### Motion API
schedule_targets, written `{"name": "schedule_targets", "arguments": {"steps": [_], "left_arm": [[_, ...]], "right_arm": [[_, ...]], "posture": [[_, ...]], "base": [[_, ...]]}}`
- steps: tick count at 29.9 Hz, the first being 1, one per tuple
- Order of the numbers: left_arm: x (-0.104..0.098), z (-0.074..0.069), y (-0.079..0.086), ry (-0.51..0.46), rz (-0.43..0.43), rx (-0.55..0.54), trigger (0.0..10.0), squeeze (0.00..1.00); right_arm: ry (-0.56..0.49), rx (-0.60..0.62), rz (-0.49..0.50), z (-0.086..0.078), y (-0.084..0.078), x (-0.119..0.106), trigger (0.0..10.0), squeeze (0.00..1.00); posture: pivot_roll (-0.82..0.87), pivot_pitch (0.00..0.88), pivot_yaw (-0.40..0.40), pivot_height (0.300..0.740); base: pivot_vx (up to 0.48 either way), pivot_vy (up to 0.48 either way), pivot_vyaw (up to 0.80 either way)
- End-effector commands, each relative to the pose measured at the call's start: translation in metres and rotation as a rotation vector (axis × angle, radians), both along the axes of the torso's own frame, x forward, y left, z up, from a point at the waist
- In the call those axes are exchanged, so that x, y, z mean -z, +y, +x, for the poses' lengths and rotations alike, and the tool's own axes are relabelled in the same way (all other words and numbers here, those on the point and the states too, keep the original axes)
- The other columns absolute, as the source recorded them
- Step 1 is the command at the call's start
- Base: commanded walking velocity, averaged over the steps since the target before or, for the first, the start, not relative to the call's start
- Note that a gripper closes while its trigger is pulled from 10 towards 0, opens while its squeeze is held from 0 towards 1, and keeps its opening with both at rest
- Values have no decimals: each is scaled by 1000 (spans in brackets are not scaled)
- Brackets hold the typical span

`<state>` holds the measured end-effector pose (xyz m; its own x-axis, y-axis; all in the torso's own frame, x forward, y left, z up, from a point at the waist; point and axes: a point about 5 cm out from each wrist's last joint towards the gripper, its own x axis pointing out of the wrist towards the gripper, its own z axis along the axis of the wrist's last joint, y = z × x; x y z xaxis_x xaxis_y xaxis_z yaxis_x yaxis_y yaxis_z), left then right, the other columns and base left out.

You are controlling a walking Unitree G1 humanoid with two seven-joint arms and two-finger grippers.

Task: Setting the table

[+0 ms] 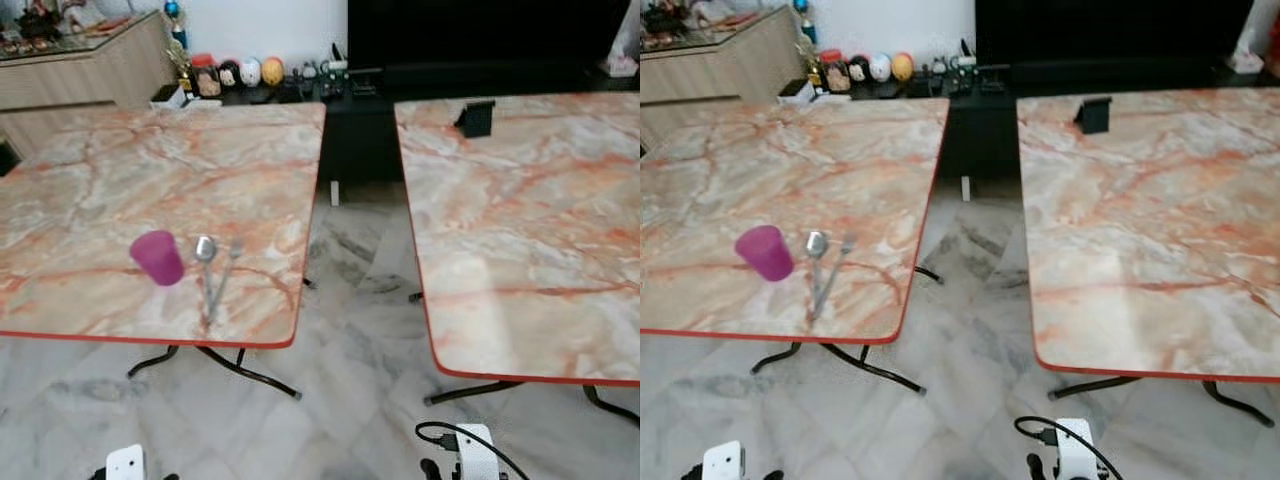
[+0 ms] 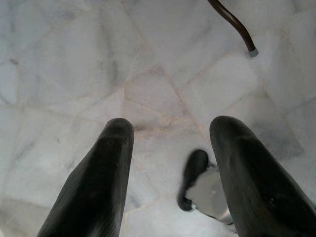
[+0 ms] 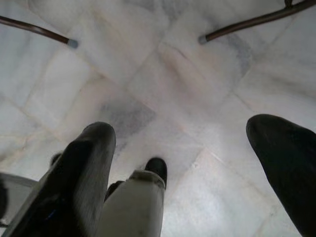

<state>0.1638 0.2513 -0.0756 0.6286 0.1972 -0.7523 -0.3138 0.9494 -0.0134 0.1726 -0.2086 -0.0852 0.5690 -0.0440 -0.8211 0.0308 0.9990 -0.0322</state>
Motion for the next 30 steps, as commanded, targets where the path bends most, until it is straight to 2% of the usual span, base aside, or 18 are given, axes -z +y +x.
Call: {"name": "schedule_targets", "arguments": {"steps": [1,30], "left_arm": [[0,-4,5,16,16,2,10000,0],[-2,1,6,11,27,6,10000,0]], "right_arm": [[-8,0,16,2,6,0,10000,0],[-10,8,18,3,6,0,10000,0]], "posture": [[-56,0,33,720],[-45,0,28,720]], "base": [[0,304,0],[0,304,0]]}}
